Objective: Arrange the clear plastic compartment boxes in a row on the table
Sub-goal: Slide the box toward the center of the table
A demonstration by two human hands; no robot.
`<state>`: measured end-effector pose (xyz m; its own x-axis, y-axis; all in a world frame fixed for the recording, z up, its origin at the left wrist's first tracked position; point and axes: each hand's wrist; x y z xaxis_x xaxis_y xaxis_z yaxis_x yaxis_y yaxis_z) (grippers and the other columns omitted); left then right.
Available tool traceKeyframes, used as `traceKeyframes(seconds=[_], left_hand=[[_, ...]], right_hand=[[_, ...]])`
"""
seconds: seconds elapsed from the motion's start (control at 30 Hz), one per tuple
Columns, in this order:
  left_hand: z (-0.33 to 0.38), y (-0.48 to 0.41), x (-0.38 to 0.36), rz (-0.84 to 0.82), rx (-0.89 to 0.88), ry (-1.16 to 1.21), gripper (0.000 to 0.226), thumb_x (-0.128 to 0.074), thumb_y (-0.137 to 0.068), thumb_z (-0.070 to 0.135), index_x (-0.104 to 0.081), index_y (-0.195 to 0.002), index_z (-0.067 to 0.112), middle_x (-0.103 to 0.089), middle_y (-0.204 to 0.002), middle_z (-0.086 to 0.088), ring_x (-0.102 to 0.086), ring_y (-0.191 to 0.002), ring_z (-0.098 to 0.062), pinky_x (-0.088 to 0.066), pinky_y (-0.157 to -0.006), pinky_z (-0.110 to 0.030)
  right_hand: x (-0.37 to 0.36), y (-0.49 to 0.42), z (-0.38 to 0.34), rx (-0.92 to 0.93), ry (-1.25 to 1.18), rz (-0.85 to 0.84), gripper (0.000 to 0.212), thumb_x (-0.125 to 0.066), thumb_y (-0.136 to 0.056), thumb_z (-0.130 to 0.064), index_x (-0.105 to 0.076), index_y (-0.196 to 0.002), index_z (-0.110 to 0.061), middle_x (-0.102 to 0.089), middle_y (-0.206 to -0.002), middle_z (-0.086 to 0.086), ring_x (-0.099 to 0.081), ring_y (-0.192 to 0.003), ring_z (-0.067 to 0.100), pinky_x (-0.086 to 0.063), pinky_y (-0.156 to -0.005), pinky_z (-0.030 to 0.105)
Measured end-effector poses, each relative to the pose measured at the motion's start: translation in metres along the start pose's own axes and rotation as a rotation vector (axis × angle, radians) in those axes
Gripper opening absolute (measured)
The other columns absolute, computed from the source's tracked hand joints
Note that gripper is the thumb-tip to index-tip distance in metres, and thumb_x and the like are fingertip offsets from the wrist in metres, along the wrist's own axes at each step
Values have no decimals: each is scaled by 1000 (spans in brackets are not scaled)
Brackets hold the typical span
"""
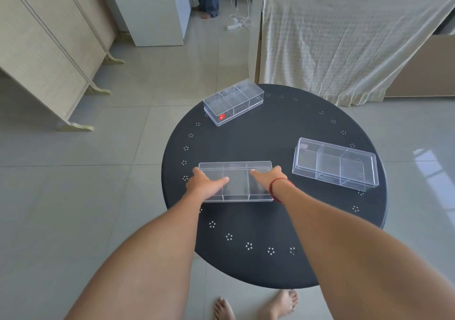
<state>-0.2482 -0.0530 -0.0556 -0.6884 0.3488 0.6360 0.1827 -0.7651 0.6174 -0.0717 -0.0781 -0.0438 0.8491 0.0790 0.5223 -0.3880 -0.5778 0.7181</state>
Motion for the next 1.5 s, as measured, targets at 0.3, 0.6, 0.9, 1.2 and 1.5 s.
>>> traceKeyframes(seconds=[0.3, 0.6, 0.9, 1.2, 1.5], left_hand=[[20, 5, 10, 58, -197, 24, 115, -81, -72, 45, -3, -155, 23, -36, -153, -8, -30, -143, -30, -34, -110, -43], [17, 14, 9, 95, -358, 31, 101, -84, -71, 22, -21, -149, 36, -34, -138, -10, -50, -118, -27, -43, -98, -38], [21, 30, 5, 44, -347, -57, 78, -73, -55, 72, -48, -118, 33, -34, -119, 4, -49, -108, -17, -48, -96, -39], [12, 21, 1, 60, -300, -135, 56, -72, -81, 36, -51, -132, 26, -39, -132, -8, -48, -92, -21, -42, -78, -29], [15, 17, 6, -13, -221, -185, 82, -81, -73, 35, -39, -143, 31, -38, -136, -8, -54, -118, -31, -47, -92, -38]], right_hand=[[18, 3, -5, 104, -97, 144, 78, -42, -89, -61, -31, -148, -11, -47, -145, 10, -48, -131, 33, -40, -104, 42], [26, 7, -7, 290, -402, 140, 70, -58, -84, -58, -45, -139, -17, -45, -144, 5, -50, -122, 23, -39, -97, 34], [22, 6, 7, 209, -285, 175, 21, -59, -82, -35, -60, -72, -17, -56, -96, 9, -49, -82, 24, -42, -74, 28], [15, 8, 19, 194, 63, 84, 57, -59, -85, -10, -44, -141, -14, -29, -144, 13, -53, -84, 28, -46, -86, 30], [7, 4, 22, 160, 127, 106, 64, -60, -84, -8, -39, -141, -24, -33, -140, 10, -52, -90, 29, -50, -88, 35]])
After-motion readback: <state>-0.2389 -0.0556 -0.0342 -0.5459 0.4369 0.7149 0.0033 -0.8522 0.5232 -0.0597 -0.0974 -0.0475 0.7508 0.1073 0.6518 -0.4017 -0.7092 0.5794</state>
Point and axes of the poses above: each hand's wrist, its own y-axis away from the middle knuckle, its own x-axis out of the back of the hand, z = x × y
